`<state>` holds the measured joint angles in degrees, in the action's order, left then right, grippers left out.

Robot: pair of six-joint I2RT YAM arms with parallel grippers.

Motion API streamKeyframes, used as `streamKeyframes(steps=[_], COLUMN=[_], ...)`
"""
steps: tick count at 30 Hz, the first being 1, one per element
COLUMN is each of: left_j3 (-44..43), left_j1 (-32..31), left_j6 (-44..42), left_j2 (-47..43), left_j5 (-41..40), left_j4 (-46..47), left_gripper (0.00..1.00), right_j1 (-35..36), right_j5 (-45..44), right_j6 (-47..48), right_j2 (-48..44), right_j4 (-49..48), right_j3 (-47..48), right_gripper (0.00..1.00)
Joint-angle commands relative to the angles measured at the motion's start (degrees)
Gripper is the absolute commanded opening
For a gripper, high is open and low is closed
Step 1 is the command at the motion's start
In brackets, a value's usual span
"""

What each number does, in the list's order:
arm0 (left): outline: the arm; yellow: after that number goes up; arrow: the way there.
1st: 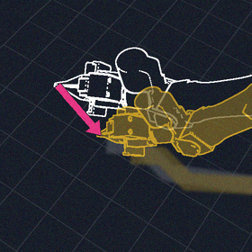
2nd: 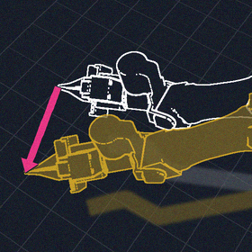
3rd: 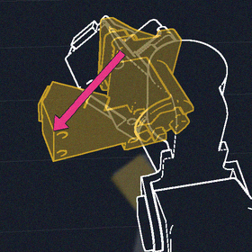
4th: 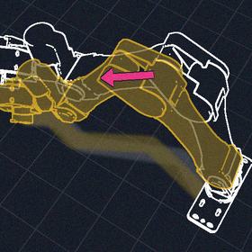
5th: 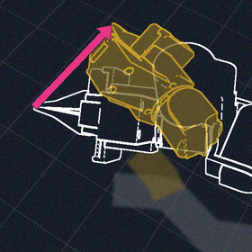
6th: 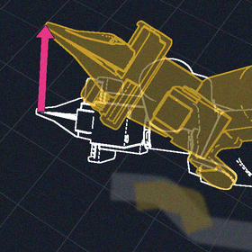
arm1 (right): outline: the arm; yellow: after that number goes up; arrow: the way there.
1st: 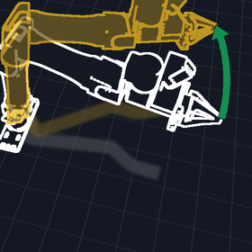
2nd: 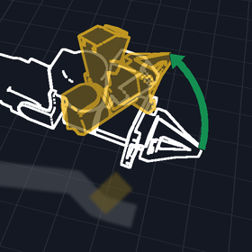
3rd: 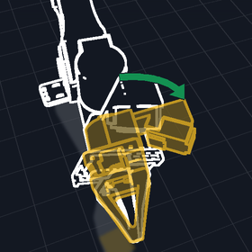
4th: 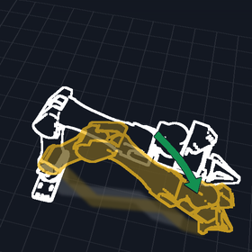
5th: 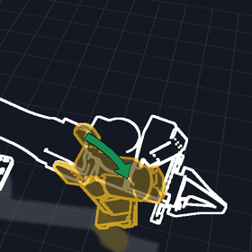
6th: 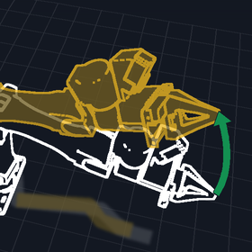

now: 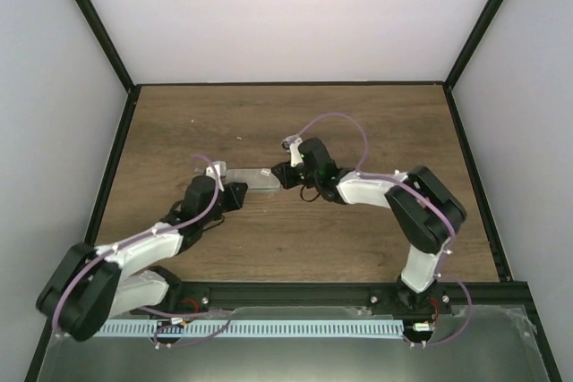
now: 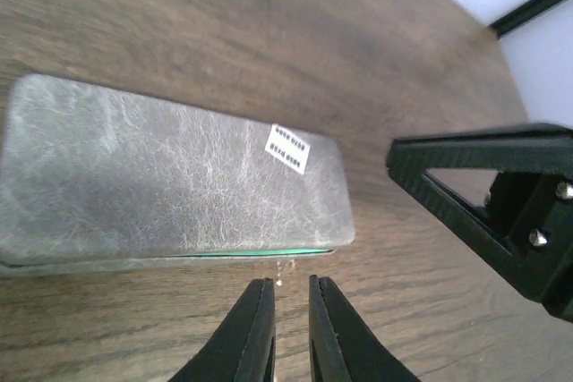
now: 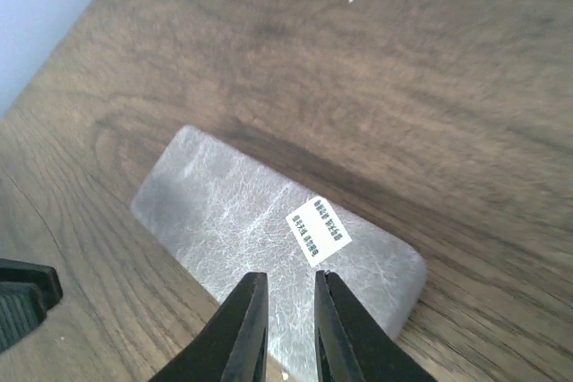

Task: Organize the sunglasses
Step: Reset both arms

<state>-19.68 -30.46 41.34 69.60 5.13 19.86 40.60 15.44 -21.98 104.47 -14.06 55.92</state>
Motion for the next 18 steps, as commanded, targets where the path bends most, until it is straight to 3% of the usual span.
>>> streamKeyframes(steps=[1,2,4,5,9,14,16,18], left_j3=[2.85,3.46,4.42,4.88,6.45,12.13,15.27,17.28], left_j1=[-0.62,-0.72,-0.74,-0.82,-0.99,-2.31,-3.3,-3.79], left_j6=[-2.43,-3.13,-3.68,-4.09,-2.96,2.37,3.64,4.93], left_j2=[-9.73,-12.18,-17.37,-19.59,-24.68,-32.84,-39.35,-47.79], left_j5=[-5.98,-7.63,-9.82,-11.21,-19.83,-24.63,-26.54,-28.35], left_j4=[-6.9,-8.03,-10.74,-11.81,-16.39,-15.84,-17.85,-20.96], left_gripper=[0.24,0.4,0.77,0.97,1.0,1.0,1.0,1.0], right_j1=[0.1,0.09,0.09,0.16,0.18,0.27,0.37,0.36], right_j5=[-9.6,-11.24,-13.72,-14.53,-17.83,-16.18,-15.64,-15.58], right_j6=[-1.4,-1.37,-0.99,-0.86,-1.31,-1.58,-2.73,-3.32], right_j2=[-8.13,-9.59,-12.68,-14.1,-20.56,-30.29,-35.29,-40.11], right_j4=[-8.51,-9.5,-12.01,-12.99,-16.29,-16.65,-16.3,-16.21], right_j3=[-5.64,-7.31,-11.11,-13.04,-20.26,-27.32,-31.05,-34.2], right_gripper=[0.19,0.26,0.53,0.62,0.82,0.91,0.99,1.0])
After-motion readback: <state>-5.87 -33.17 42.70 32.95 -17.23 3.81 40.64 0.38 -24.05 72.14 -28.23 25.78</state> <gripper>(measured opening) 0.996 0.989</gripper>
